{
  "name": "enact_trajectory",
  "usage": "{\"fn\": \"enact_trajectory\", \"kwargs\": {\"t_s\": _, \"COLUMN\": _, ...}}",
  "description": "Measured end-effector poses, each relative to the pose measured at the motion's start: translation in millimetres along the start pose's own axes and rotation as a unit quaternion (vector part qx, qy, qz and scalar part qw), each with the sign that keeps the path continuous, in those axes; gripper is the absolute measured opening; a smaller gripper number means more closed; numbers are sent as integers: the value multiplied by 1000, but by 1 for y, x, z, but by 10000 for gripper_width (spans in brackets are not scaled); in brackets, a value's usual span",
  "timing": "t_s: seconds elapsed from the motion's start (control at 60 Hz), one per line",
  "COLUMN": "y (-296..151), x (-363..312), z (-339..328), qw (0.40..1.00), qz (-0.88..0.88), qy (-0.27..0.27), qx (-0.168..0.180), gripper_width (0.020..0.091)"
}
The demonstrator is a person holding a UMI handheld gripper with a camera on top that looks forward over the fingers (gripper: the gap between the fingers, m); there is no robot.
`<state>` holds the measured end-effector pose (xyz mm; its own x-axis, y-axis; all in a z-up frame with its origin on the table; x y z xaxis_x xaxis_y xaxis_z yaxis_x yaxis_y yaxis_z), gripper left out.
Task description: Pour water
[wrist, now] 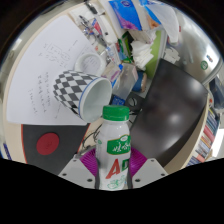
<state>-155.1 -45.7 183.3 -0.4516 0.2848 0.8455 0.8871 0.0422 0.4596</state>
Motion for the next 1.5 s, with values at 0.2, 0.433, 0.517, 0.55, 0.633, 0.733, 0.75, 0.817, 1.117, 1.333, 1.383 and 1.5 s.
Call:
{"fn": "enact_trajectory", "kwargs": {"t_s": 0.2, "y": -10, "x": -11, "z": -3, "qw": 1000, "qz": -10, "qy": -15, "qx": 0, "gripper_width": 367}}
{"fn": "enact_trajectory", "kwargs": {"t_s": 0.433, "y": 7, "x": 15, "z": -27, "qw": 978, "qz": 199, "qy": -57, "qx": 36, "gripper_width": 370}}
{"fn": "enact_trajectory", "kwargs": {"t_s": 0.517, "y": 28, "x": 24, "z": -34, "qw": 942, "qz": 319, "qy": -88, "qx": 46, "gripper_width": 368}}
{"fn": "enact_trajectory", "kwargs": {"t_s": 0.55, "y": 35, "x": 25, "z": -37, "qw": 924, "qz": 367, "qy": -101, "qx": 48, "gripper_width": 369}}
{"fn": "enact_trajectory", "kwargs": {"t_s": 0.633, "y": 53, "x": 24, "z": -40, "qw": 865, "qz": 481, "qy": -132, "qx": 56, "gripper_width": 376}}
{"fn": "enact_trajectory", "kwargs": {"t_s": 0.733, "y": 70, "x": 14, "z": -38, "qw": 795, "qz": 588, "qy": -136, "qx": 64, "gripper_width": 374}}
{"fn": "enact_trajectory", "kwargs": {"t_s": 0.75, "y": 74, "x": 10, "z": -36, "qw": 782, "qz": 604, "qy": -139, "qx": 68, "gripper_width": 374}}
{"fn": "enact_trajectory", "kwargs": {"t_s": 0.817, "y": 82, "x": -4, "z": -30, "qw": 728, "qz": 665, "qy": -150, "qx": 76, "gripper_width": 373}}
{"fn": "enact_trajectory", "kwargs": {"t_s": 1.117, "y": 74, "x": -72, "z": 5, "qw": 565, "qz": 805, "qy": -153, "qx": 93, "gripper_width": 375}}
{"fn": "enact_trajectory", "kwargs": {"t_s": 1.333, "y": 58, "x": -97, "z": 23, "qw": 521, "qz": 834, "qy": -136, "qx": 119, "gripper_width": 378}}
{"fn": "enact_trajectory", "kwargs": {"t_s": 1.383, "y": 57, "x": -99, "z": 24, "qw": 523, "qz": 835, "qy": -123, "qx": 121, "gripper_width": 375}}
{"fn": "enact_trajectory", "kwargs": {"t_s": 1.5, "y": 52, "x": -101, "z": 17, "qw": 536, "qz": 830, "qy": -99, "qx": 118, "gripper_width": 380}}
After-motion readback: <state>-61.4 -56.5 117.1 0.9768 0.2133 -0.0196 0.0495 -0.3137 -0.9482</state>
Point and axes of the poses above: the point between the fingertips, and its own axes, seen from behind it with the camera up: x to the right, y down, z forward, the way the camera looks, the point moved 10 cm from there along -z, backward, against the way the camera looks, and after that the axes turned 6 degrees about -x, right-handed, at the moved point
